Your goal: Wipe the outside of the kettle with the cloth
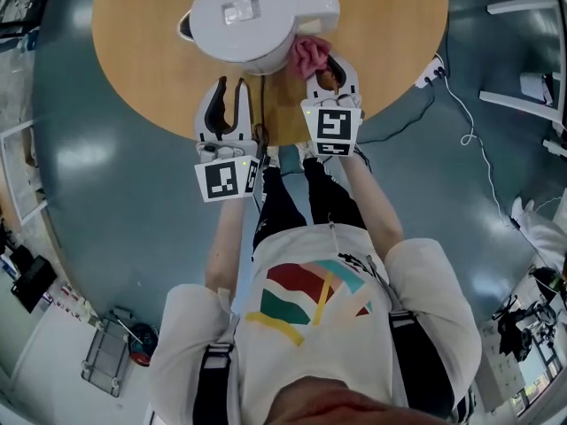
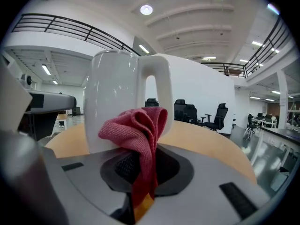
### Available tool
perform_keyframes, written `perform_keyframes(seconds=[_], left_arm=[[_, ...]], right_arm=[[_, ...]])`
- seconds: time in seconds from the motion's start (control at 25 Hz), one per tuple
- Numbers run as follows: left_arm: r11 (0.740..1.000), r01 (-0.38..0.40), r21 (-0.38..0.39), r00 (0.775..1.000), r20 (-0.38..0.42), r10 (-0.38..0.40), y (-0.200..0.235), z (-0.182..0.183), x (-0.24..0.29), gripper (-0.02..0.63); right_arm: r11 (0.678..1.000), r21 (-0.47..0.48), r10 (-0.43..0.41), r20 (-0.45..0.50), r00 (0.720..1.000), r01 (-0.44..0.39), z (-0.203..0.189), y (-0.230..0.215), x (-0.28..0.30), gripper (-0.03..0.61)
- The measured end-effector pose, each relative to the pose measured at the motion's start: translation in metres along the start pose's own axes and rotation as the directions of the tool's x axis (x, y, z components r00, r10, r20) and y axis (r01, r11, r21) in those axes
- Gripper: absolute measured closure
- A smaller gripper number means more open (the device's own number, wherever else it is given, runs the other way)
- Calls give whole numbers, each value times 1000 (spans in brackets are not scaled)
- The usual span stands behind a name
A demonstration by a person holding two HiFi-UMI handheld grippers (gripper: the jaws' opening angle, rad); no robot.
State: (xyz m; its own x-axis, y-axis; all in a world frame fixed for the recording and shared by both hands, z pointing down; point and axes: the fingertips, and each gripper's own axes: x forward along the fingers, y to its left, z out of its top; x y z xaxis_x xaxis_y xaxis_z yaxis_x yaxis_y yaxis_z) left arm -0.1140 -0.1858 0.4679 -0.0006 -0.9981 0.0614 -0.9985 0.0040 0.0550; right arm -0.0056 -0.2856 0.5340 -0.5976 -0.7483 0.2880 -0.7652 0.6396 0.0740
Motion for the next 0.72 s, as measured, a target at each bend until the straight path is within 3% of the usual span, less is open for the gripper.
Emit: perform_keyframes(seconds=[0.24, 0.28, 0.44, 0.72], left_arm=[[998, 50, 49, 997, 54, -52, 0, 34, -11, 459], [996, 84, 39, 994, 67, -87, 1, 39, -10, 441], [973, 231, -9, 968, 106, -229, 11, 64, 2, 254], [947, 321, 25, 935, 151, -321, 5, 109, -4, 230]], right_arm=[[999, -14, -39, 16, 999, 39, 23, -2, -37, 531], [999, -19, -42, 19, 999, 42, 26, -1, -43, 531], [997, -47, -54, 23, 998, 55, 38, 6, -66, 531], [994, -42, -103, 20, 994, 104, 46, 13, -87, 531]])
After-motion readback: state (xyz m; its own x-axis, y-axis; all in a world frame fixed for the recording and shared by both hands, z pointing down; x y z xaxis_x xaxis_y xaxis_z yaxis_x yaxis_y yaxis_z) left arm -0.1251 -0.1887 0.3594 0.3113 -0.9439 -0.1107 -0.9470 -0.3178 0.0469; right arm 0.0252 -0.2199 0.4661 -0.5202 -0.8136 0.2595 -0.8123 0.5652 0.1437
